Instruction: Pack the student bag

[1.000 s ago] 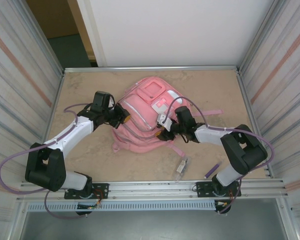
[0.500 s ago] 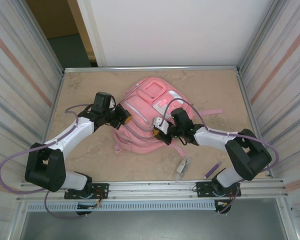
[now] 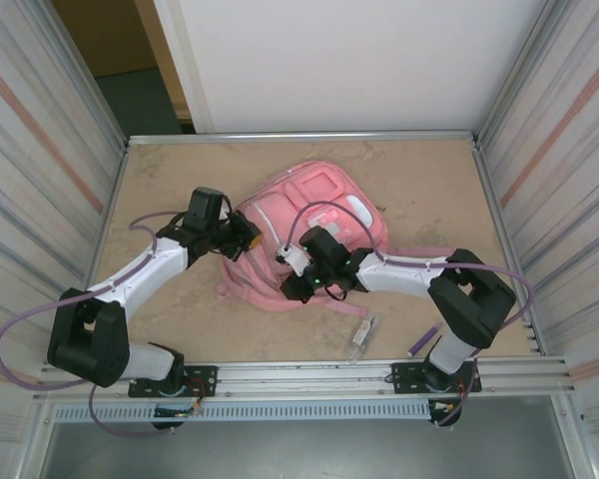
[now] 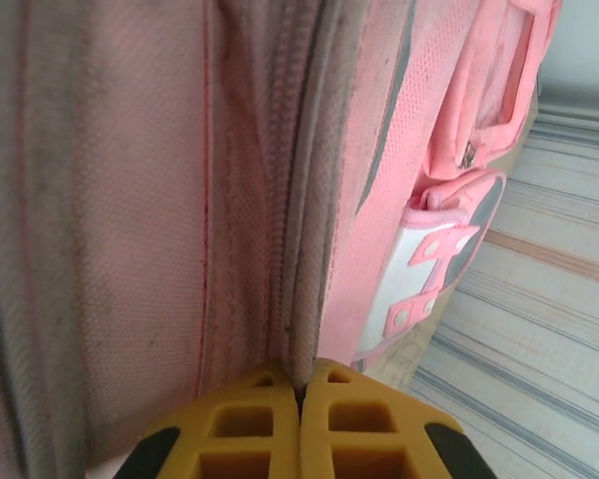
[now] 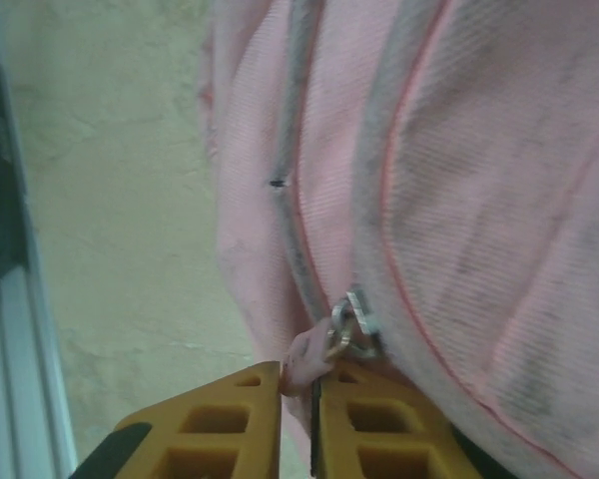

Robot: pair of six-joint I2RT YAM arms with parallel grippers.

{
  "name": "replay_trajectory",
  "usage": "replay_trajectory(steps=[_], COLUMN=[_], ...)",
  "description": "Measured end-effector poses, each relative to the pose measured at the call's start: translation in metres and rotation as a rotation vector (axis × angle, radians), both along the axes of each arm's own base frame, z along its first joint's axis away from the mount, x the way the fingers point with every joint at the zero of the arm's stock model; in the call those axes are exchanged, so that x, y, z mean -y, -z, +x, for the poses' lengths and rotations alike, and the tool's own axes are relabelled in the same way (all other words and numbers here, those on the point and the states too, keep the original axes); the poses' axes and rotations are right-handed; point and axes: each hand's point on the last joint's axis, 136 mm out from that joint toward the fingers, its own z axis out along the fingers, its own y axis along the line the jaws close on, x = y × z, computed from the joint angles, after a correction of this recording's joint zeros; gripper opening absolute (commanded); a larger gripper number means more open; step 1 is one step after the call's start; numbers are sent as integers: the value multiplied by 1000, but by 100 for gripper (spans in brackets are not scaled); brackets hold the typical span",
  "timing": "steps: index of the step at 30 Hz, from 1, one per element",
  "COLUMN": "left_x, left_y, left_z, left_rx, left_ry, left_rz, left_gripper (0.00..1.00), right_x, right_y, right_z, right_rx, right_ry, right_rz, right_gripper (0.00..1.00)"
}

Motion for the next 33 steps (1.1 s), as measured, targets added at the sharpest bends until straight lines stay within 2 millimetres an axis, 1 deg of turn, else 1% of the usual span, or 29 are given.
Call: replay_trajectory(steps=[1, 3, 4, 6, 10, 12, 13, 14, 16, 19, 21, 24, 28, 30, 33], left_x=[1, 4, 7, 10, 9, 6, 5, 3, -1, -4, 0, 17, 45, 54, 60], left_y=[0, 1, 1, 2, 11, 12, 11, 8, 1, -4, 0, 11, 20, 26, 36], left_z=[-1, -3, -7, -13, -28, -35, -38, -41, -49, -62, -74, -100, -130, -137, -133], left_rx=[5, 19, 26, 38, 45, 54, 61, 74, 104, 126, 130, 129, 162, 169, 162], left_ry=[10, 42, 73, 124, 224, 261, 276, 289, 308, 333, 369, 477, 628, 670, 677], left_rz=[4, 11, 14, 29, 85, 110, 121, 130, 141, 156, 171, 204, 256, 293, 353], left_gripper=[11, 27, 31, 33, 35, 36, 37, 38, 40, 43, 47, 50, 54, 54, 54], right_x=[-1, 1, 4, 11, 32, 41, 47, 51, 61, 68, 69, 71, 72, 72, 73], right_y=[-1, -5, -10, -24, -70, -90, -97, -100, -96, -76, -63, -46, -36, -29, -17], right_z=[-3, -10, -13, -19, -42, -41, -34, -28, -13, 1, 8, 20, 39, 48, 58], right_rx=[-6, 9, 35, 108, 317, 418, 473, 516, 610, 683, 710, 745, 806, 823, 836], right_ry=[-12, -45, -70, -134, -324, -364, -366, -364, -358, -384, -411, -427, -413, -409, -397], right_rz=[10, 20, 27, 43, 131, 175, 183, 179, 139, 45, -10, -80, -140, -169, -203], right_gripper=[23, 25, 26, 28, 32, 33, 34, 36, 37, 39, 46, 47, 48, 46, 46])
